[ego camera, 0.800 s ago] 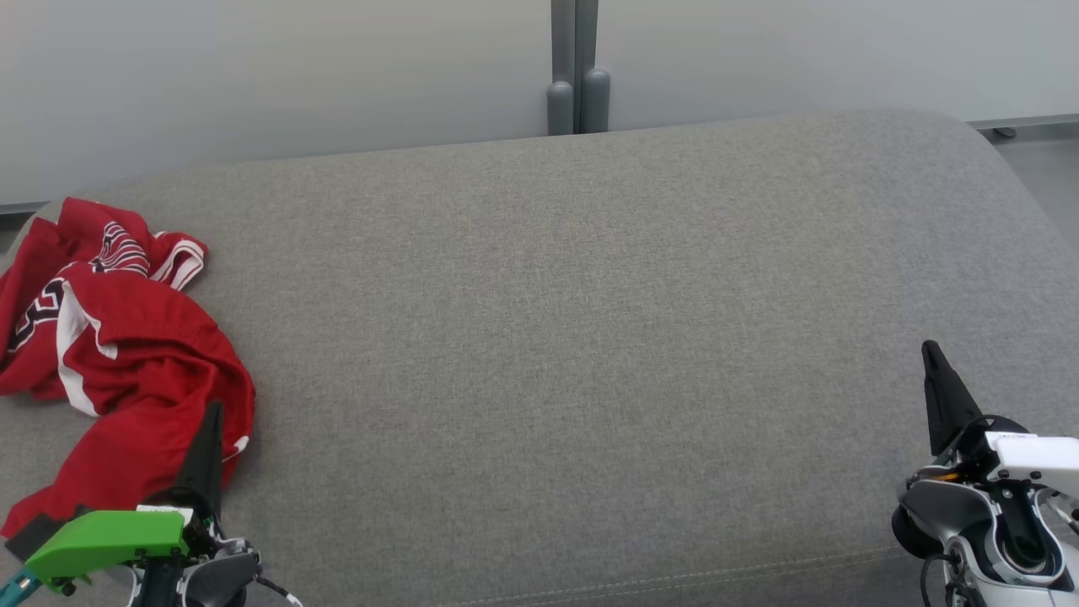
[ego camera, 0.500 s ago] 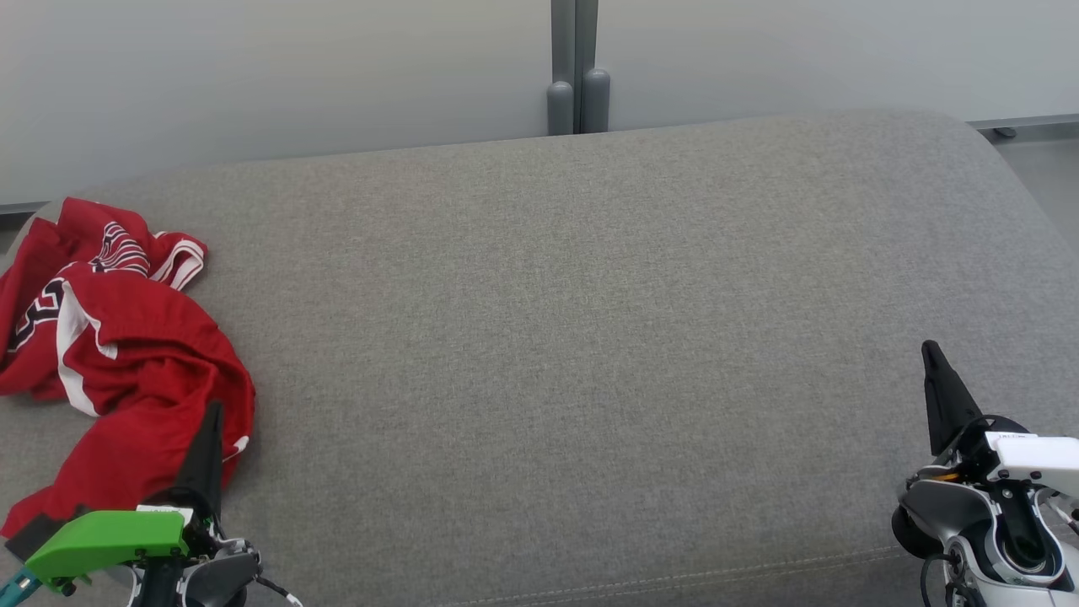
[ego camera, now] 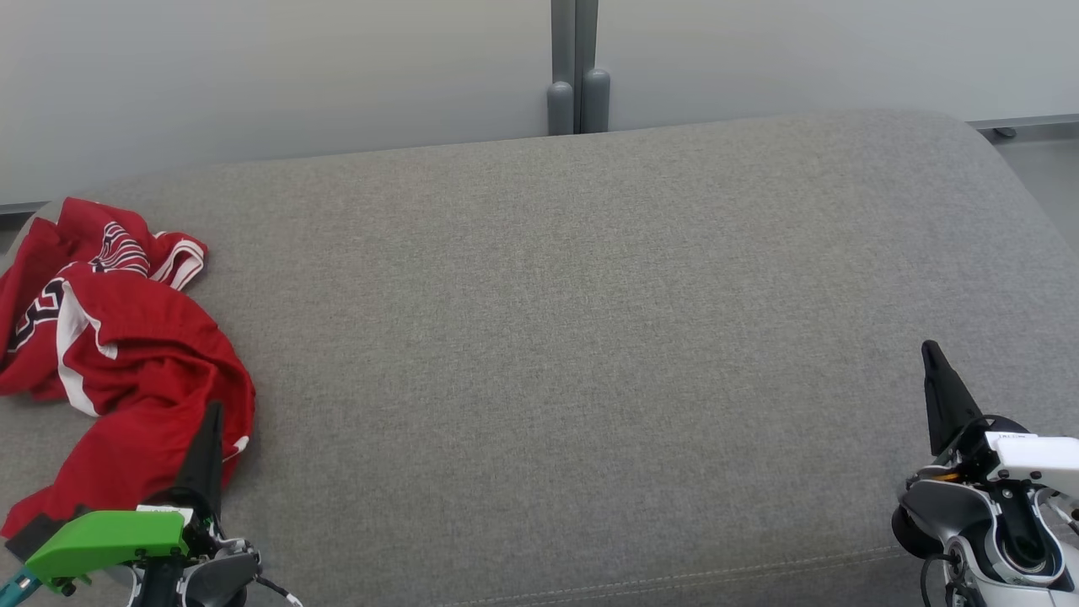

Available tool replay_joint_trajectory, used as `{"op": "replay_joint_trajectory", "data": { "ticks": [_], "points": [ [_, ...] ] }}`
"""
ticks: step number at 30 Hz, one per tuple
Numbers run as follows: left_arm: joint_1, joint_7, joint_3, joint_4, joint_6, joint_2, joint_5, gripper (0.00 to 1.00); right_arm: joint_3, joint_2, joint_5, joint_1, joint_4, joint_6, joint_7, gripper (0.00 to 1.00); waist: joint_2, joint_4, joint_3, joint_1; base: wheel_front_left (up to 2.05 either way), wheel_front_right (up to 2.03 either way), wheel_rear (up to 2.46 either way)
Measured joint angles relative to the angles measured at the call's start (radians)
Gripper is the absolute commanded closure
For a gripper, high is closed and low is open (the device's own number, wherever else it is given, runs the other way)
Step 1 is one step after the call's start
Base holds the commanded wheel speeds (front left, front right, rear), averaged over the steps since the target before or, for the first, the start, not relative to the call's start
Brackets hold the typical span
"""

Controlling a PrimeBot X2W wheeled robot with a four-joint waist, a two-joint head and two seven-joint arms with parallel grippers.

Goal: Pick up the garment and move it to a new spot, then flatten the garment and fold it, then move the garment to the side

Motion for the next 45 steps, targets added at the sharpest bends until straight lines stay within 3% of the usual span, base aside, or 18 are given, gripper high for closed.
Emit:
{"op": "replay_joint_trajectory", "data": {
  "ticks": [30,31,32,33,34,45],
  "points": [
    [0.000,0.000,0.000,0.000,0.000,0.000,0.000,1.00,0.000,0.000,0.000,0.000,0.000,0.000,0.000,1.00,0.0000,0.000,0.000,0.0000,0.00,0.00,0.00],
    [0.001,0.000,-0.001,0.004,0.000,0.000,0.000,0.00,0.000,0.001,0.000,0.002,0.004,0.000,0.000,0.00,0.0000,0.000,0.000,0.0000,0.00,0.00,0.00],
    [0.005,0.000,-0.001,0.014,0.001,-0.003,0.000,0.00,0.001,0.004,0.000,0.007,0.012,-0.001,0.000,0.00,0.0000,0.000,0.000,0.0000,0.00,0.00,0.00],
    [0.014,0.000,-0.002,0.024,0.001,-0.007,0.000,1.00,0.001,0.009,0.000,0.017,0.023,-0.001,0.000,1.00,0.0000,0.000,0.000,0.0000,0.00,0.00,0.00],
    [0.024,0.000,-0.003,0.037,0.001,-0.013,0.000,0.00,0.002,0.015,0.000,0.029,0.035,-0.001,0.000,0.00,0.0000,0.000,0.000,0.0000,0.00,0.00,0.00],
    [0.057,-0.032,-0.032,0.049,0.001,-0.026,0.020,0.00,0.036,0.030,-0.024,0.066,0.059,-0.002,-0.029,0.00,0.0000,0.000,-0.001,0.0000,0.00,0.00,0.00]
  ]
}}
